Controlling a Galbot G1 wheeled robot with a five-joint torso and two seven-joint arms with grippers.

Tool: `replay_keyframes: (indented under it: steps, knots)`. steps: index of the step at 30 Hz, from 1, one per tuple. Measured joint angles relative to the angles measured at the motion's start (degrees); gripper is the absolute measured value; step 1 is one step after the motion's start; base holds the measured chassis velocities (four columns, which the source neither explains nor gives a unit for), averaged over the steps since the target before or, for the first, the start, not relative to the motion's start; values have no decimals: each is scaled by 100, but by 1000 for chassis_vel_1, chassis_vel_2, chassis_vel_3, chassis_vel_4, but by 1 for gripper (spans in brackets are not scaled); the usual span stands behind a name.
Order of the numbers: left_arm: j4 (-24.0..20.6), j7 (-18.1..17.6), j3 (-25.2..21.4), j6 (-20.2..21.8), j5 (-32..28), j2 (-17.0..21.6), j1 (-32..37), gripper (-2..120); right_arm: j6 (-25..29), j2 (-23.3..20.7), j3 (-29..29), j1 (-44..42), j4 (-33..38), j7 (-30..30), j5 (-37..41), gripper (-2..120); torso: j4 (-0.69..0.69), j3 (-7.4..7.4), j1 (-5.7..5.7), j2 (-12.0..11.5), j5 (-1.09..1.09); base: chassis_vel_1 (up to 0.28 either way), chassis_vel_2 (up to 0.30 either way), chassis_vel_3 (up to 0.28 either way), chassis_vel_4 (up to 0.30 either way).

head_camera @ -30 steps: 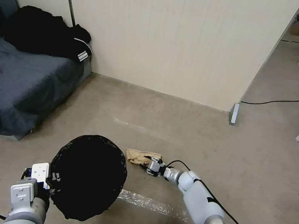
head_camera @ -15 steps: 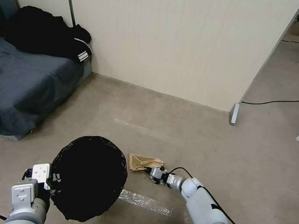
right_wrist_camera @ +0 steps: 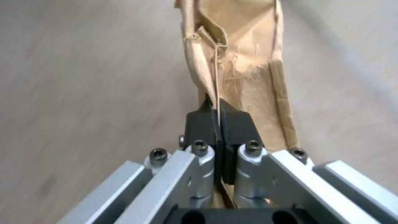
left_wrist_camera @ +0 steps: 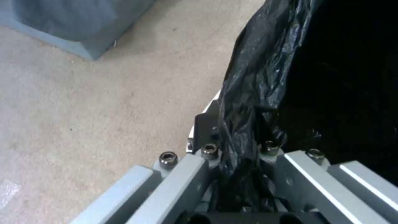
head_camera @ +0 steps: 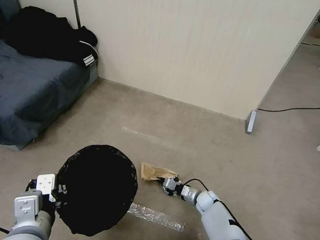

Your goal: Pick up the trash bin, then pick up the garbage from the floor and place it into the trash bin.

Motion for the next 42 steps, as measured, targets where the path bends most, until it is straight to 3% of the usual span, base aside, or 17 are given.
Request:
replay_keyframes:
  steps: [1, 3, 5, 6, 7, 11, 13, 15, 20, 24, 32, 42]
  knots:
    - [3, 5, -5, 2, -4, 10, -8, 1, 1, -11, 9, -53, 148, 21, 95, 0, 1, 0, 0, 0, 1, 0, 0, 0, 0]
    - [21, 15, -33, 17, -35, 66, -41, 1, -131, -160, -93, -415, 1096, 61, 704, 0, 1, 0, 0, 0, 0, 0, 0, 0, 0]
    - [26, 17, -35, 19, -42, 75, -45, 1, -199, -212, -150, -515, 1354, 73, 865, 0, 1, 0, 0, 0, 0, 0, 0, 0, 0]
    - [50, 28, -36, 21, -61, 98, -59, 1, -431, -362, -289, -832, 2190, 131, 1311, 0, -1, 0, 0, 0, 3, 0, 0, 0, 0]
    - [50, 28, -36, 21, -61, 98, -59, 1, -431, -362, -289, -832, 2190, 131, 1311, 0, -1, 0, 0, 0, 3, 0, 0, 0, 0]
    - [128, 48, -18, 22, -68, 133, -89, 1, -1028, -684, -374, -1509, 4335, 340, 2353, 0, 1, 0, 0, 0, 1, 0, 0, 0, 0]
    - [137, 52, -15, 22, -69, 136, -94, 1, -1114, -723, -377, -1589, 4603, 369, 2499, 0, 1, -1, 0, 0, -1, 0, 0, 0, 0]
    - [183, 60, 2, 22, -66, 152, -126, 1, -1442, -926, -411, -1938, 5677, 467, 3018, 0, 0, 0, 0, 0, 3, 0, 0, 0, 0]
    - [231, 70, 41, 22, -49, 160, -157, 1, -1701, -1140, -580, -2252, 6655, 553, 3505, 0, 0, 0, 0, 0, 2, 0, 0, 0, 0]
    - [294, 80, 106, 22, -4, 162, -208, 1, -1930, -1538, -1196, -2791, 7781, 691, 4259, 0, 2, -1, 0, 0, 2, 0, 0, 0, 0]
    - [309, 89, 132, 20, 32, 146, -218, 1, -1948, -2251, -2091, -3554, 8156, 733, 4080, 0, 1, -1, 0, 0, 2, 0, 0, 0, 0]
    - [297, 91, 178, 17, 74, 114, -222, 1, -1740, -2333, -2340, -3825, 7824, 637, 3669, 0, 1, -1, 0, 0, 2, 0, 0, 0, 0]
